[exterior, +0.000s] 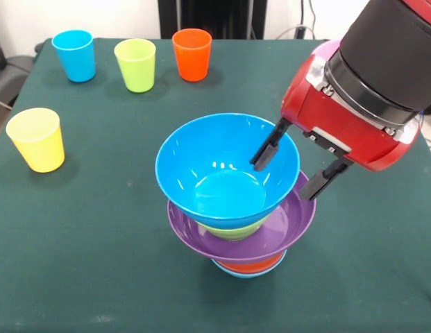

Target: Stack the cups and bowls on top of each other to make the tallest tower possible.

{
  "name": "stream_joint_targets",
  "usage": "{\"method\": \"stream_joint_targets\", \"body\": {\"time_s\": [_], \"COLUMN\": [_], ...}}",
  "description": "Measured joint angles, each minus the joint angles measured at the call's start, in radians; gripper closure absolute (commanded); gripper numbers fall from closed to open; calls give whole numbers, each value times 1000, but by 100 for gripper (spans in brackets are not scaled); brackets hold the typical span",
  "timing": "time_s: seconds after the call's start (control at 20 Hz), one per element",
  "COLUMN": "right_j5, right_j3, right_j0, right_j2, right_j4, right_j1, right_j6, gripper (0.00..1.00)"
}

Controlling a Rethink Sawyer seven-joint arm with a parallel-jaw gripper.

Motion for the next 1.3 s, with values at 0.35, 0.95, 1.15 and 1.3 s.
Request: {"method": "stream_joint_targets", "body": {"time_s": [0.35, 0.95, 1.15, 1.3], "right_j5": [0, 6, 39, 64], "right_j3": [0, 53, 136, 177], "right_j0": [0, 0, 1, 2], "right_j2": [-5, -70, -116, -138], "right_j4": [1, 103, 215, 271], "right_j1": [1, -23, -70, -97], "right_j6": [0, 0, 0, 0], "gripper": [0, 0, 0, 0]}}
